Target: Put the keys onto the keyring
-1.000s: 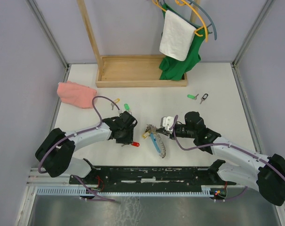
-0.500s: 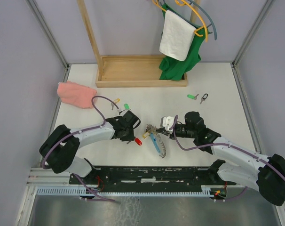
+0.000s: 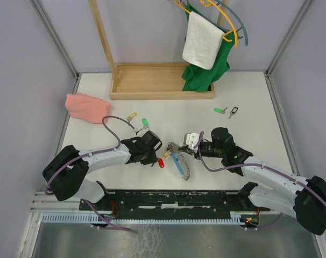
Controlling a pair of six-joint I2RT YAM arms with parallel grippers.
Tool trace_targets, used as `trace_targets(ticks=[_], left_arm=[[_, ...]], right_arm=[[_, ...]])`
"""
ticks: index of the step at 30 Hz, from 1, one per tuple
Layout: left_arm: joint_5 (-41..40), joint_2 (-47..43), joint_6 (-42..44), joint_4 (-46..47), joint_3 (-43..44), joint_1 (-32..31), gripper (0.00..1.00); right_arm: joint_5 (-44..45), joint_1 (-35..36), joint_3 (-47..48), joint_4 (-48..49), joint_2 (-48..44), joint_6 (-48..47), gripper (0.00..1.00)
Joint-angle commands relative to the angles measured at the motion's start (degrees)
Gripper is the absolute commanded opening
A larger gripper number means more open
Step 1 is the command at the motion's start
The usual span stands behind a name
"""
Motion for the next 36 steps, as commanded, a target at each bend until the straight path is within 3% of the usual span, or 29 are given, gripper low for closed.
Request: trace_targets(ticks=[1,7,13,19,22,36], left_arm=[[1.8,-1.4,-4.6,0.7,-0.8,-3.4,0.32],[1.1,-1.4,-1.2,1.1,2.8,-5.9,0.37],[-4.7,-7.7,12.1,0.2,2.7,-5.8,0.46],[-0.2,-10.1,30.1,13.6,-2.5,-5.3,0.37],[5.0,-11.5,34.8,22.1,-7.1,-4.0,0.35],[14.5,-12.5,38.0,27.4,-12.8,-0.7,0.32]], right_arm=[[0.5,0.3,0.9,3.1,-1.8,-0.9,0.01],[2.3,0.3,0.9,2.2,-2.6,-1.2,0.01],[3.5,0.3,0.7,1.7,-3.6,-1.5,0.01],[3.7,0.3,0.7,1.5,-4.1,-1.5,0.01],[3.7,0.3,0.6,1.2,-4.8,-1.6,0.01],[3.3,0.3,0.5,1.5,-4.3,-1.7,0.01]])
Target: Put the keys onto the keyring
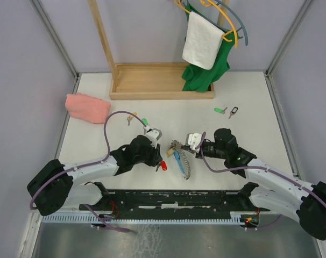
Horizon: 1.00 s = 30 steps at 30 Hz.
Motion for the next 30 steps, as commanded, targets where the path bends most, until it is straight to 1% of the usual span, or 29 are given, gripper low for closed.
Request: trace_targets(ticks=[1,11,23,30], left_arm=[[3.5,1.0,3.0,4.2,0.0,0.8,0.32],[4.3,4.8,3.1,2.5,1.4,1.2,0.28],[5.1,6.7,3.5,2.5,2.2,1.3,0.23],[4.6,7.0,3.9,2.4,2.5,1.3,0.22]], right_arm=[[-0.2,0.3,0.7,4.0,-0.6,-0.6,0.01],[-0.4,0.3,0.7,4.0,-0.6,-0.6,0.01],[-1.1,0.3,0.8,4.1,-0.2,-0.4,0.01],[-1.5,0.3,0.9,4.2,0.4,-0.4,0.01]])
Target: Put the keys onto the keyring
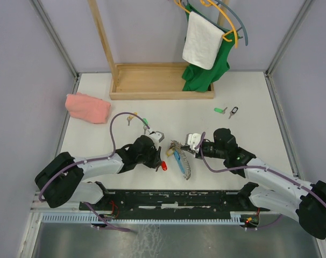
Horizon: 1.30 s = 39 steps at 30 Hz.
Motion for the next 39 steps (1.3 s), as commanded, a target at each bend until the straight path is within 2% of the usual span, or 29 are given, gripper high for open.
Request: trace_targets(ticks=[1,20,26,31,39], left_arm=[[0.5,0.5,2.8,1.5,2.3,0.4,0.22],[1.7,2.0,3.6,0.3,3.7,0.4,0.21],[1.5,1.9,4.0,0.7,3.7,0.4,0.15],[1.0,1.6,5.0,1.2,3.6,0.4,0.03],[-0.6,-2.9,7.6,6.1,1.1,0.4,0.03]], right_arm=[[-1.3,0.3,0.9,4.1,0.0,-0.4,0.01],[-1.5,0.3,0.9,4.1,0.1,-0.5,0.01],[-1.5,0.3,0.9,4.2,0.1,-0.5,0.01],[-1.4,0.3,0.8,4.2,0.1,-0.7,0.01],[-0.8,0.3,0.9,4.7,0.1,-0.3,0.01]])
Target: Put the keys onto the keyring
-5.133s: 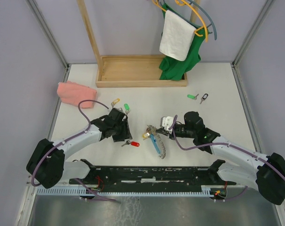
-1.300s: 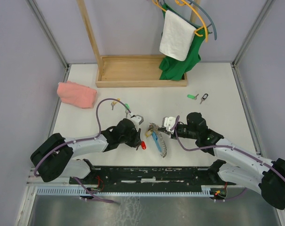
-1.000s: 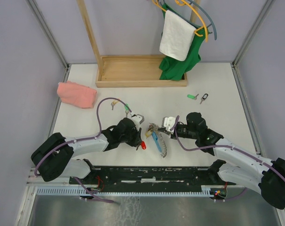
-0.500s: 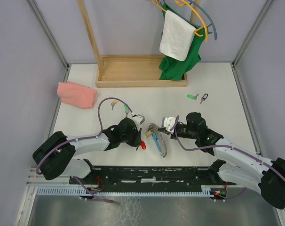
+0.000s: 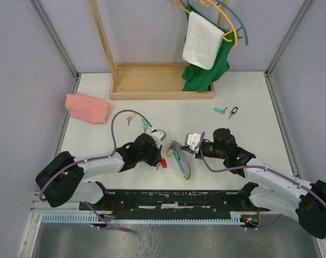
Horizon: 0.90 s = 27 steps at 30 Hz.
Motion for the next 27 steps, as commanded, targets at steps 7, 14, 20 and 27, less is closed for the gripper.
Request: trace_targets(ticks=[7,14,20,27], left_arm=[[-1.2,-14.1,15.4,19.6,-6.2,0.1,0.03],[-2.2,-18.8,23.6,31.1,-10.9,0.2,0.03],[0.0,-21.0,30.3,33.9,-11.4,0.3,0.03],[4.1,-24.1,38.0,42.0,-15.5,0.3,0.03]], right_arm=[[0.9,0.3,3.7,2.4,-0.3,3.3,0.01],[0.7,0.3,5.3,-0.7,-0.7,2.5,0.01],[-0.7,0.3,10.4,-8.3,1.5,-4.8,0.01],[-2.1,0.2,14.0,-12.3,2.6,-13.5,0.01]])
